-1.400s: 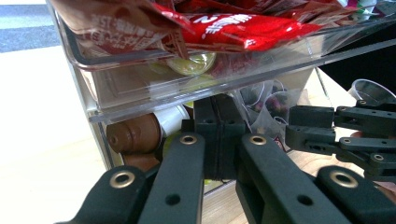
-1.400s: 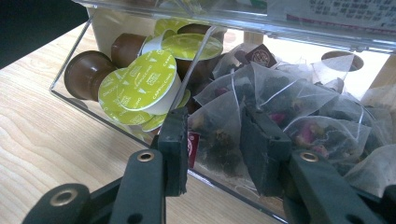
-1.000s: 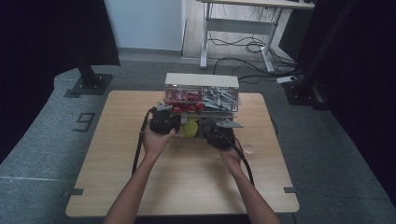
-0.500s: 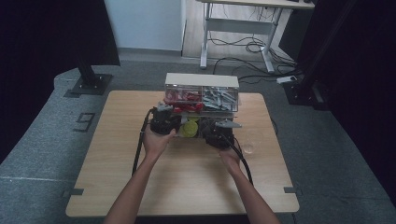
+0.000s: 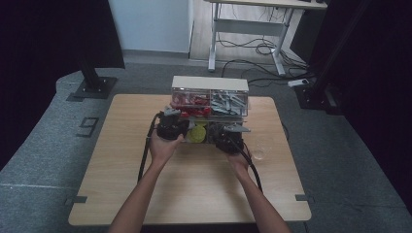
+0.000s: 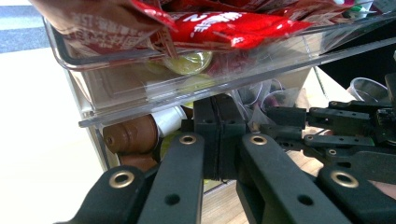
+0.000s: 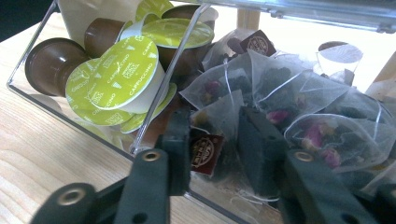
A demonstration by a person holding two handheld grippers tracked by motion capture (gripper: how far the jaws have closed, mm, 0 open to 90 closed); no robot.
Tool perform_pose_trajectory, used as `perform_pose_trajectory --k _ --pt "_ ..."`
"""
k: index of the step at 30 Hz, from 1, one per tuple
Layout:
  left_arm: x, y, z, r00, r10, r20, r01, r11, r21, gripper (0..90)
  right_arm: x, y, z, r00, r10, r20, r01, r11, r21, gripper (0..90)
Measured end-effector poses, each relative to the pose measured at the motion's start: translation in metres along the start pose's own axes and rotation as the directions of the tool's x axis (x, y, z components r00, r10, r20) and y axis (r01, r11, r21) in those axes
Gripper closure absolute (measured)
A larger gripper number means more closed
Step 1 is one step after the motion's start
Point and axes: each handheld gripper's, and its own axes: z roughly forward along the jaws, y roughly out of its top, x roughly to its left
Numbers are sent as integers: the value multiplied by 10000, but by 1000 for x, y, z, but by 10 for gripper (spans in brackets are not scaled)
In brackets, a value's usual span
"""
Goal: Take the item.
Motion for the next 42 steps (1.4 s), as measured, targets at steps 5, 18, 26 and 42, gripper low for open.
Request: perform_pose_trajectory --k 5,18,26,42 --pt "0 0 0 10000 1 10 -1 10000 -12 893 -2 1 0 9999 80 -68 -81 9999 -72 738" --pt "-1 0 1 10000 -44 23 44 10000 -46 889 -7 2 -6 9995 130 -304 -136 9997 -212 854" --pt "-1 0 0 10000 16 -21 -16 10000 -37 888 -5 5 -14 9998 -123 -153 113 9980 -620 885" --pt "-2 -1 1 10000 -19 5 19 10000 -46 887 -6 12 -37 9995 -250 -195 227 9934 -1128 888"
